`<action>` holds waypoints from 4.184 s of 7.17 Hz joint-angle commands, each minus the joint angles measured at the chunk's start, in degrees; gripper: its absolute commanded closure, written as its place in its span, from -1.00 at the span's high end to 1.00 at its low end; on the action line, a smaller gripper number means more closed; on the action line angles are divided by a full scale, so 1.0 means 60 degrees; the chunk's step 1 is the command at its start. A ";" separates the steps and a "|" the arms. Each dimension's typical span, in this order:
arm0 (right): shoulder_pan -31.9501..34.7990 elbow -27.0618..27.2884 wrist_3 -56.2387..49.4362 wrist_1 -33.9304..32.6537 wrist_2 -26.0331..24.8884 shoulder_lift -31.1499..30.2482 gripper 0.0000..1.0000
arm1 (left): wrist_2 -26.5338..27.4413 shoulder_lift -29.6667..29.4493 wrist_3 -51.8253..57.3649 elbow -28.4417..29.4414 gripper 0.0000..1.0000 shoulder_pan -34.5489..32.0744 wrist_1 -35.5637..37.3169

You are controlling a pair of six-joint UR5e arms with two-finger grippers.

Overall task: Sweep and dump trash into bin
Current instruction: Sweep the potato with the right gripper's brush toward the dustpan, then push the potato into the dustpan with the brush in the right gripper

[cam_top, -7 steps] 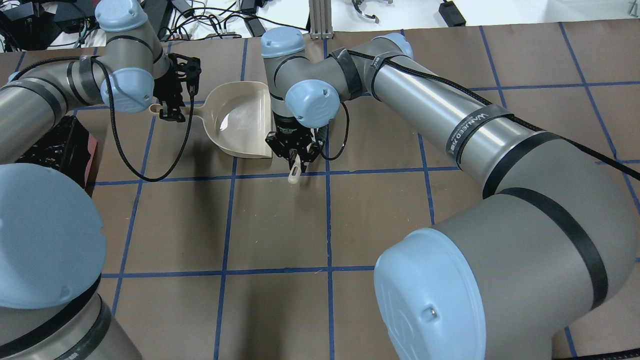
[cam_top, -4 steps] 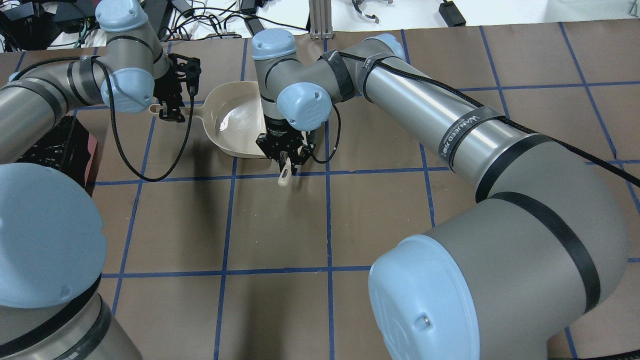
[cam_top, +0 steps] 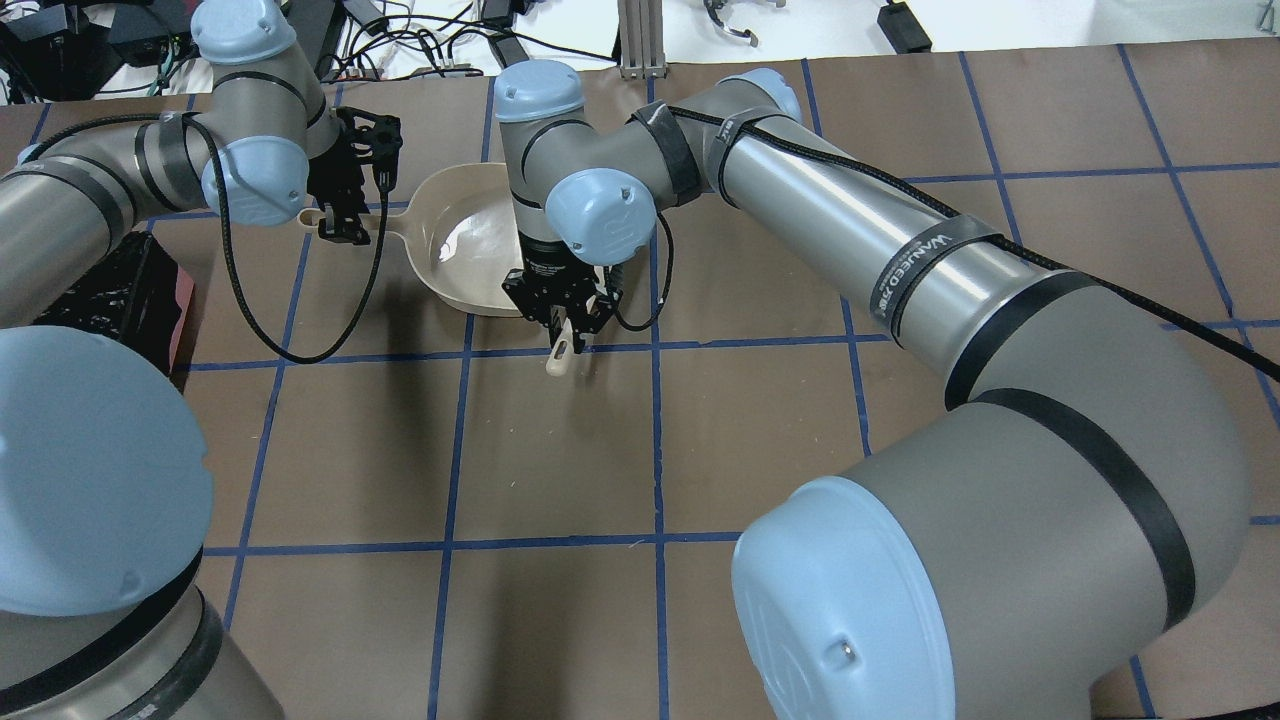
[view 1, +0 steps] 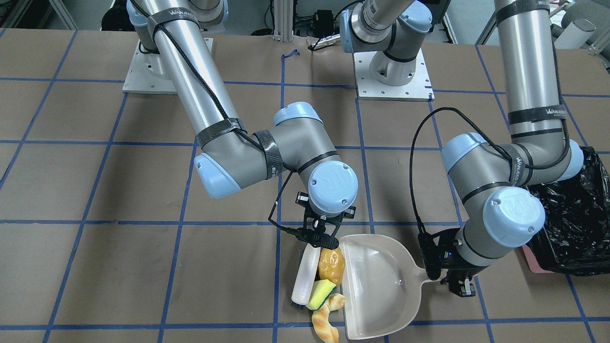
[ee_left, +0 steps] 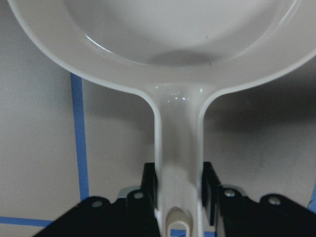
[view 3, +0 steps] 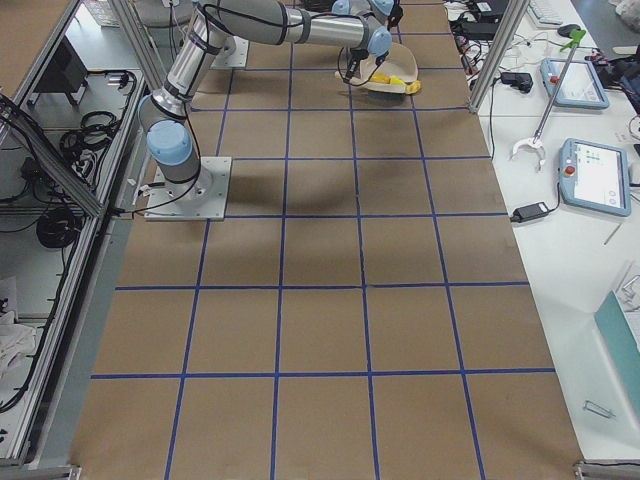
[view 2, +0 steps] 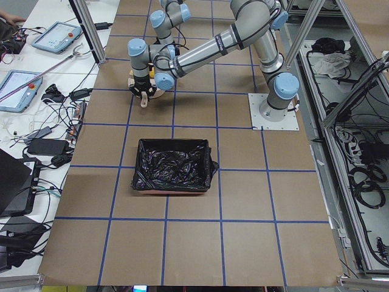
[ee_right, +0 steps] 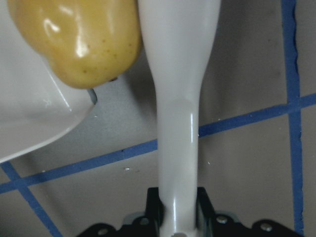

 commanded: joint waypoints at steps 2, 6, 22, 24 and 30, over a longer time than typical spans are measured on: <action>0.0172 -0.0275 0.0168 -0.0060 0.0207 0.0256 -0.64 | -0.0011 -0.0022 -0.0006 0.0004 -1.00 0.0000 0.0002; 0.0304 -0.0568 0.0183 -0.0060 0.0560 0.0271 -0.64 | 0.0004 -0.0036 -0.0006 0.0005 -1.00 0.0000 0.0016; 0.1008 -0.1345 0.1824 -0.1117 0.2597 0.0009 -0.63 | 0.0047 0.0022 -0.0064 0.0005 -1.00 0.0000 0.0060; 0.0819 -0.1286 0.0922 -0.0198 0.2247 -0.0386 -0.63 | 0.0047 -0.0007 -0.0064 0.0005 -1.00 0.0000 0.0060; -0.0134 -0.1242 -0.2407 0.1419 -0.0125 -0.0448 -0.62 | 0.0047 -0.0051 -0.0064 0.0005 -1.00 0.0000 0.0089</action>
